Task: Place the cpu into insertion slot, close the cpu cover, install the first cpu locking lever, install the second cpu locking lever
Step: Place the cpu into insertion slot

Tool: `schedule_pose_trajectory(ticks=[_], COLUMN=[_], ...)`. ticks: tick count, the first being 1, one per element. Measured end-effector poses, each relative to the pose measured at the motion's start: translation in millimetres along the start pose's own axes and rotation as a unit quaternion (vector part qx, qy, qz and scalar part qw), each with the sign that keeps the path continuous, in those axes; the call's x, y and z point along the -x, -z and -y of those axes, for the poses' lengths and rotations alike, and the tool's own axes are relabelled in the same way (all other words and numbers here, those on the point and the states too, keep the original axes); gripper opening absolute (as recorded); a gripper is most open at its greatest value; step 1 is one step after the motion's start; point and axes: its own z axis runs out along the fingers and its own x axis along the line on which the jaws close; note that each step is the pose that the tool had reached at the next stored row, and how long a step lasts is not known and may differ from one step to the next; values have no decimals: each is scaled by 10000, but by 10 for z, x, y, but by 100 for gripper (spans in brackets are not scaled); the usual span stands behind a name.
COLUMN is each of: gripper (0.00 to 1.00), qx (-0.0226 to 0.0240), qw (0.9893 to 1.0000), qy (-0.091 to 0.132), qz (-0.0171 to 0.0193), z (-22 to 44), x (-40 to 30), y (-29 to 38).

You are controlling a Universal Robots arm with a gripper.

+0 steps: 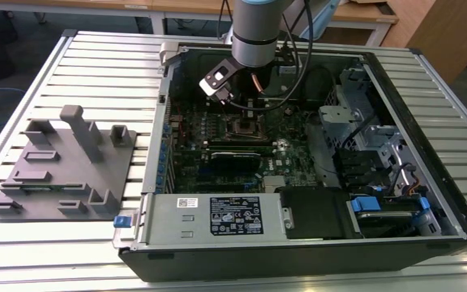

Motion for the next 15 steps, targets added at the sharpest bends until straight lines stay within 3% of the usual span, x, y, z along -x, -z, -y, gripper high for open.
schedule_pose_trajectory(ticks=[15], gripper=[11], qx=[-1], qw=[10000], qy=[0], qz=[2], z=[0], x=[0], y=[-4])
